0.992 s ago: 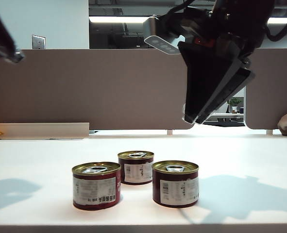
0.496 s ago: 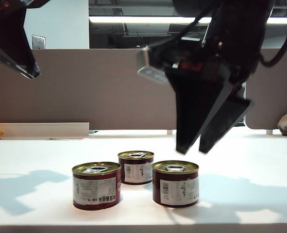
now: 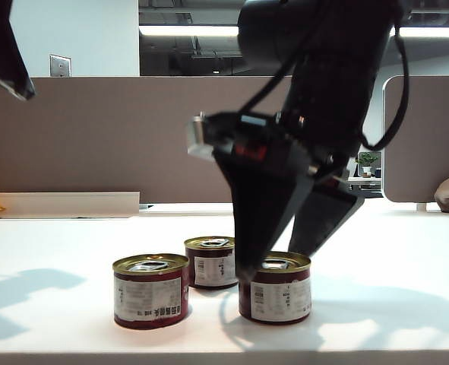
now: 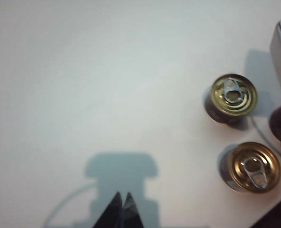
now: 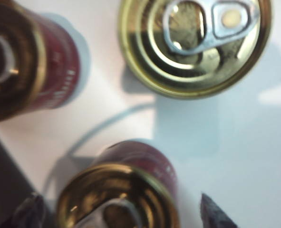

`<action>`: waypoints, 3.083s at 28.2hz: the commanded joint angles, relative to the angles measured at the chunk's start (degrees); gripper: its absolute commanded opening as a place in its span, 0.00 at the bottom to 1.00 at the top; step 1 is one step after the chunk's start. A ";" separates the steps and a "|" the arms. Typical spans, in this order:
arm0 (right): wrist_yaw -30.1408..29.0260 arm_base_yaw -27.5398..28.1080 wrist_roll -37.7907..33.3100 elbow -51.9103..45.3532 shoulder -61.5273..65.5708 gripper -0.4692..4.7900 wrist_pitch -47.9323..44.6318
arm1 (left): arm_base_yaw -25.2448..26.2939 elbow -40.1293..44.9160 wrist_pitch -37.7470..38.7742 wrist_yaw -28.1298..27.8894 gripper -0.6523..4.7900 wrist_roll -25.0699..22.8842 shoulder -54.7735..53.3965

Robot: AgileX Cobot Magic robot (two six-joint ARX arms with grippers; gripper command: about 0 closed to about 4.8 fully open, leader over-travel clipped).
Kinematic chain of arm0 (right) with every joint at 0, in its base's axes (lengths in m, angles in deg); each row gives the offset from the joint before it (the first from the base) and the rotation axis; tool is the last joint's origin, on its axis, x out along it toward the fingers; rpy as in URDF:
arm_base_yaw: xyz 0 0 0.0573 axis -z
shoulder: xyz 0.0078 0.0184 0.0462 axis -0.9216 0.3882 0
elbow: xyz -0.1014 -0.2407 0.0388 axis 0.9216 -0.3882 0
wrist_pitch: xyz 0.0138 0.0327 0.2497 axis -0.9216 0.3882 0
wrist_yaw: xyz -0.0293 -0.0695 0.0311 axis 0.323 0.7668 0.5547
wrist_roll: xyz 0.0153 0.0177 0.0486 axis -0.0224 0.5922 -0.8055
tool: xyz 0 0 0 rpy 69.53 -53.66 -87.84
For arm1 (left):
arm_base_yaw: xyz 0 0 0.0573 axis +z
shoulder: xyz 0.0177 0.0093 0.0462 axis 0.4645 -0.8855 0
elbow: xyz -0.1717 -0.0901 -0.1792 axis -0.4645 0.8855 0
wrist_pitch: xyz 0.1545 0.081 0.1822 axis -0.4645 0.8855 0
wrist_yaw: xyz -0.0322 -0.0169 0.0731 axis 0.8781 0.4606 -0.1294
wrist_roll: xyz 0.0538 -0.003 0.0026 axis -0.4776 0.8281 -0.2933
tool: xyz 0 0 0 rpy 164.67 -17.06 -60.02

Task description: Pick up the cans one by one and stack them together.

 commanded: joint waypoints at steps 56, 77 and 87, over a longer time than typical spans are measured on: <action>8.02 -0.92 0.33 21.03 12.57 0.47 4.96 | 0.11 -0.79 -0.24 -4.61 0.11 -0.13 7.87; 6.36 -1.62 -0.09 21.05 13.70 0.47 1.40 | 0.11 -0.79 -0.28 -4.63 0.11 -0.15 7.87; 8.31 -1.64 -0.09 21.07 13.57 0.47 0.66 | 0.11 -0.79 -0.31 -4.66 0.11 -0.15 7.87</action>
